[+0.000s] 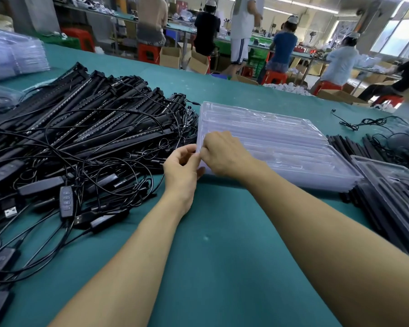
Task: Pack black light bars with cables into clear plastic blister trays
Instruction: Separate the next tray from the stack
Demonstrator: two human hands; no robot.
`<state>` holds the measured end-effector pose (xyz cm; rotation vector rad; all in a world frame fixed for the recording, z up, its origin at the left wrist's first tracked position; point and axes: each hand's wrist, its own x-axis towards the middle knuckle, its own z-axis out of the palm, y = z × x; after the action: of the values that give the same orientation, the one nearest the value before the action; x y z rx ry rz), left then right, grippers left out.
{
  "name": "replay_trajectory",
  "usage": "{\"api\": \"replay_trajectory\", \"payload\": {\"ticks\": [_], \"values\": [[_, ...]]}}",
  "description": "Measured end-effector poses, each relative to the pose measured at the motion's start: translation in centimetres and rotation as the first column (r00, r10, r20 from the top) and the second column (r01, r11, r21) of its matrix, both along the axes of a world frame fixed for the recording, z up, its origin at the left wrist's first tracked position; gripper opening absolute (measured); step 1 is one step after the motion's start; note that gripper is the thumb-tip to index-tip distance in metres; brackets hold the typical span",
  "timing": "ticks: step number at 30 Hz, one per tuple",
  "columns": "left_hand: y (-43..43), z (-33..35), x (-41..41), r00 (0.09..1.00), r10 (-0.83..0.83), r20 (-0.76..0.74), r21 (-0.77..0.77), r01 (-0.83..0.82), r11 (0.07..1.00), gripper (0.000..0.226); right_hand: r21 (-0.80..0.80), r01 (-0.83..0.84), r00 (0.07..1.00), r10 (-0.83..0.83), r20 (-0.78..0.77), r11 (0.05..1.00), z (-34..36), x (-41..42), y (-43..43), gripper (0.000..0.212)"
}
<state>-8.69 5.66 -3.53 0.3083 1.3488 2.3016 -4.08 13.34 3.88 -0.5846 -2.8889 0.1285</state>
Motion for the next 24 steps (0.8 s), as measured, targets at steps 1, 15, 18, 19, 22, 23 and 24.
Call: {"api": "replay_trajectory", "payload": {"ticks": [1,15,18,19,22,23,24], "values": [[0.1,-0.1,0.0,0.998,0.022,-0.063,-0.038,-0.024,0.999,0.012,-0.005,0.000,1.000,0.000,-0.002,1.000,-0.1,0.0,0.1,0.032],[0.4,-0.3,0.5,0.953,0.022,-0.302,-0.199,-0.085,0.976,0.025,0.066,0.048,0.987,-0.037,-0.155,0.997,2.9,0.0,0.6,0.030],[0.4,0.1,0.5,0.970,0.036,-0.239,-0.166,-0.077,0.983,0.028,-0.012,-0.026,0.999,0.025,-0.044,1.000,2.0,0.5,1.0,0.023],[0.3,0.1,0.5,0.971,0.023,-0.237,-0.182,-0.068,0.981,0.036,-0.048,-0.041,0.999,0.040,-0.022,0.998,1.6,0.7,1.0,0.025],[0.0,0.1,0.6,0.977,-0.012,-0.213,-0.175,-0.027,0.984,0.029,-0.163,-0.044,0.999,0.041,-0.022,0.986,1.3,0.9,1.4,0.030],[0.0,0.0,0.5,0.980,-0.023,-0.198,-0.168,-0.010,0.986,0.028,-0.235,-0.046,0.999,0.038,-0.038,0.971,1.5,1.0,1.6,0.029],[-0.1,0.1,0.6,0.979,-0.026,-0.200,-0.172,-0.009,0.985,0.027,-0.318,-0.051,0.998,0.036,-0.051,0.947,1.6,1.2,1.8,0.028]]}}
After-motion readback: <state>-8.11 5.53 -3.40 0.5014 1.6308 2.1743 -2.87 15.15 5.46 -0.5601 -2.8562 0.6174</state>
